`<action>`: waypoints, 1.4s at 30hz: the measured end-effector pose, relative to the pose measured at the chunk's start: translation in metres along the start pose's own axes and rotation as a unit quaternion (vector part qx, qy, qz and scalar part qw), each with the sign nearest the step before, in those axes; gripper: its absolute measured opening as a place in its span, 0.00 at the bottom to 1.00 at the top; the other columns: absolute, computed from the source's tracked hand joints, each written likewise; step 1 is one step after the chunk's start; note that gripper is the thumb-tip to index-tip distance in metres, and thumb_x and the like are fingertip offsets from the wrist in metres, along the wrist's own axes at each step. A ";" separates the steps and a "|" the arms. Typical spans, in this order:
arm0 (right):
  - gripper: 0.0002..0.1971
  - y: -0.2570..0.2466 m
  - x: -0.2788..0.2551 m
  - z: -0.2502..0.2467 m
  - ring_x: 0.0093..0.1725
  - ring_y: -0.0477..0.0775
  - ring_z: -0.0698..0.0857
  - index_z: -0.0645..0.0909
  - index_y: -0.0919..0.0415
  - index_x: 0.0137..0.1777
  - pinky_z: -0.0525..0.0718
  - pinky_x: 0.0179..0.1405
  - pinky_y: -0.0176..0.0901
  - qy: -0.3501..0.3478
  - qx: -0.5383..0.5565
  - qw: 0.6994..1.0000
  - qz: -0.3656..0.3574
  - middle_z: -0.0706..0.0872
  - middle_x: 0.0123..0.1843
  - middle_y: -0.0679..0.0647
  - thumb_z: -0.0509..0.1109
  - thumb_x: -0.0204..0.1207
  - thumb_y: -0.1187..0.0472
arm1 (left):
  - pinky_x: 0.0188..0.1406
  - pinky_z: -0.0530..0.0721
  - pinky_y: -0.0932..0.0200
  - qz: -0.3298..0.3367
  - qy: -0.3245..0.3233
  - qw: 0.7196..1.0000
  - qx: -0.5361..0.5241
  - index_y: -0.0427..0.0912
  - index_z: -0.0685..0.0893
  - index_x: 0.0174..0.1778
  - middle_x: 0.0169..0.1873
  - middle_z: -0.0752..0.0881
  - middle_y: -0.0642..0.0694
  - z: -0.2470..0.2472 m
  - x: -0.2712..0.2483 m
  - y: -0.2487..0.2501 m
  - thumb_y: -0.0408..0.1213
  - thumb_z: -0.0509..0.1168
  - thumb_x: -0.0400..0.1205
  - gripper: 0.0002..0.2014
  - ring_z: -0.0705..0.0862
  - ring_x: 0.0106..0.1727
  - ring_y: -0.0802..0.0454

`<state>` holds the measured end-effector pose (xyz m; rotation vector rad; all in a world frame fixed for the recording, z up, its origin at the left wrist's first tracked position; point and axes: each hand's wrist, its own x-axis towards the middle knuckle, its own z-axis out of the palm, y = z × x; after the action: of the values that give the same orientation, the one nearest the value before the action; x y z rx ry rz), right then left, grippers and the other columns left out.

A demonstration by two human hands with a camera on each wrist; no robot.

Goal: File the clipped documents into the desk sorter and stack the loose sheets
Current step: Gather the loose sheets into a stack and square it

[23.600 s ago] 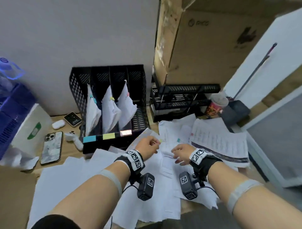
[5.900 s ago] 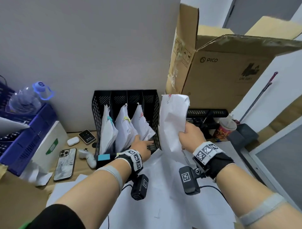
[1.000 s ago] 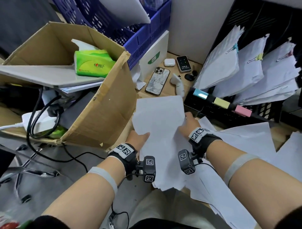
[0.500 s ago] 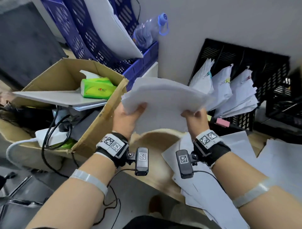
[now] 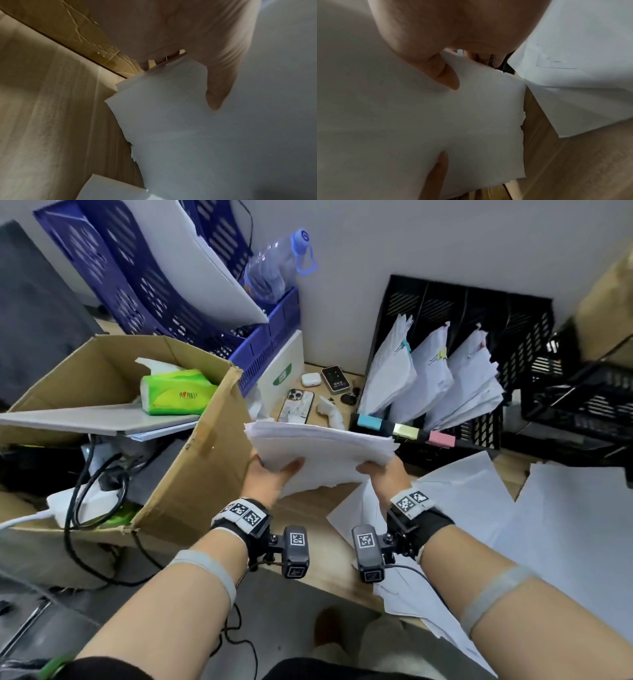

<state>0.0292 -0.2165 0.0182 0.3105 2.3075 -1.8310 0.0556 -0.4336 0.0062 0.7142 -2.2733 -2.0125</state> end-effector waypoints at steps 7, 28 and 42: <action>0.13 -0.006 -0.006 0.002 0.52 0.57 0.81 0.80 0.59 0.54 0.76 0.53 0.44 -0.001 0.009 1.000 -0.015 0.84 0.52 0.58 0.68 0.75 0.76 | 0.68 0.80 0.44 -0.010 0.021 1.000 0.007 0.51 0.77 0.67 0.61 0.85 0.45 0.010 -0.004 0.010 0.44 0.69 0.72 0.25 0.83 0.64 0.42; 0.15 0.051 -0.093 -0.206 0.50 0.55 0.83 0.82 0.60 0.63 0.76 0.50 0.37 0.218 -0.109 0.962 0.123 0.87 0.53 0.55 0.66 0.77 0.67 | 0.64 0.86 0.41 0.108 -0.348 0.923 0.123 0.45 0.86 0.61 0.57 0.91 0.48 0.210 -0.052 0.043 0.42 0.71 0.76 0.17 0.90 0.57 0.48; 0.15 0.176 -0.162 -0.395 0.57 0.64 0.86 0.84 0.61 0.59 0.85 0.63 0.56 0.288 -0.086 0.910 0.284 0.89 0.59 0.61 0.60 0.76 0.65 | 0.54 0.82 0.53 0.042 -0.402 0.845 0.349 0.42 0.84 0.65 0.63 0.83 0.37 0.392 -0.122 -0.022 0.34 0.72 0.79 0.17 0.84 0.57 0.41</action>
<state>0.2291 0.1986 -0.0143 1.4846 2.3134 -1.3412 0.0491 -0.0257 -0.0460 -0.3773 -3.4767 -1.5550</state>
